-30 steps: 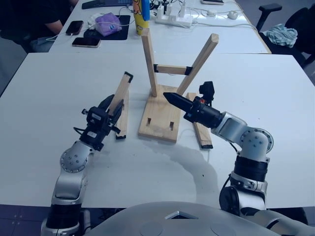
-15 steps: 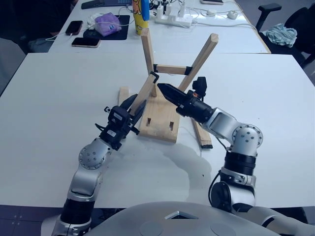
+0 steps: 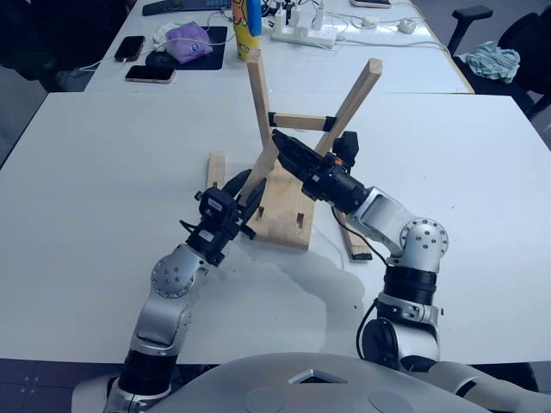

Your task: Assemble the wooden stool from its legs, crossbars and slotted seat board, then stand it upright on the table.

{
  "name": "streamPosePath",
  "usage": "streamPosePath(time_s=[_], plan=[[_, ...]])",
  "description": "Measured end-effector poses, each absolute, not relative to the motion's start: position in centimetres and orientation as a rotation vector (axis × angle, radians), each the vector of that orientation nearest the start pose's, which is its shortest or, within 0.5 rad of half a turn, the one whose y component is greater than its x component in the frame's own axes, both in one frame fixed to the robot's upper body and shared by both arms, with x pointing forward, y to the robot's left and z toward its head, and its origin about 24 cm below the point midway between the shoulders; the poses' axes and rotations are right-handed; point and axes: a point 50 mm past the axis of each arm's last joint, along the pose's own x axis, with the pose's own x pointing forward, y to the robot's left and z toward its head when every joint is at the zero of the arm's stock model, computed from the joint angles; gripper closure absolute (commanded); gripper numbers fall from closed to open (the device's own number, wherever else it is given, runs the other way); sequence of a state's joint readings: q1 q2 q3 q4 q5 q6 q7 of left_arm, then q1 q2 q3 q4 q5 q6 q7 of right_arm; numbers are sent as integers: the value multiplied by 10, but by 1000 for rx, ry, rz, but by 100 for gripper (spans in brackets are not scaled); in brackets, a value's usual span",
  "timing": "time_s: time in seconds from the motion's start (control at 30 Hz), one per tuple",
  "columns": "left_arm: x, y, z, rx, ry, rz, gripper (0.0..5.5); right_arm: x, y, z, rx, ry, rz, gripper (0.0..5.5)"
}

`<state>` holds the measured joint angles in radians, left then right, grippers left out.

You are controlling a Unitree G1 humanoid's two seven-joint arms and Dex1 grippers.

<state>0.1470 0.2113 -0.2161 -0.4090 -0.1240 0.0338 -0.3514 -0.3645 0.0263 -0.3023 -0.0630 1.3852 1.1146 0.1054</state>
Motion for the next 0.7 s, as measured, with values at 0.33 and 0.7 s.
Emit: streamPosePath(time_s=[0.33, 0.7], plan=[[206, 109, 93, 48, -181, -617, 415, 273, -95, 127, 1160, 394, 945, 480], [205, 112, 90, 50, -141, -634, 416, 273, -93, 121, 1008, 404, 923, 505]])
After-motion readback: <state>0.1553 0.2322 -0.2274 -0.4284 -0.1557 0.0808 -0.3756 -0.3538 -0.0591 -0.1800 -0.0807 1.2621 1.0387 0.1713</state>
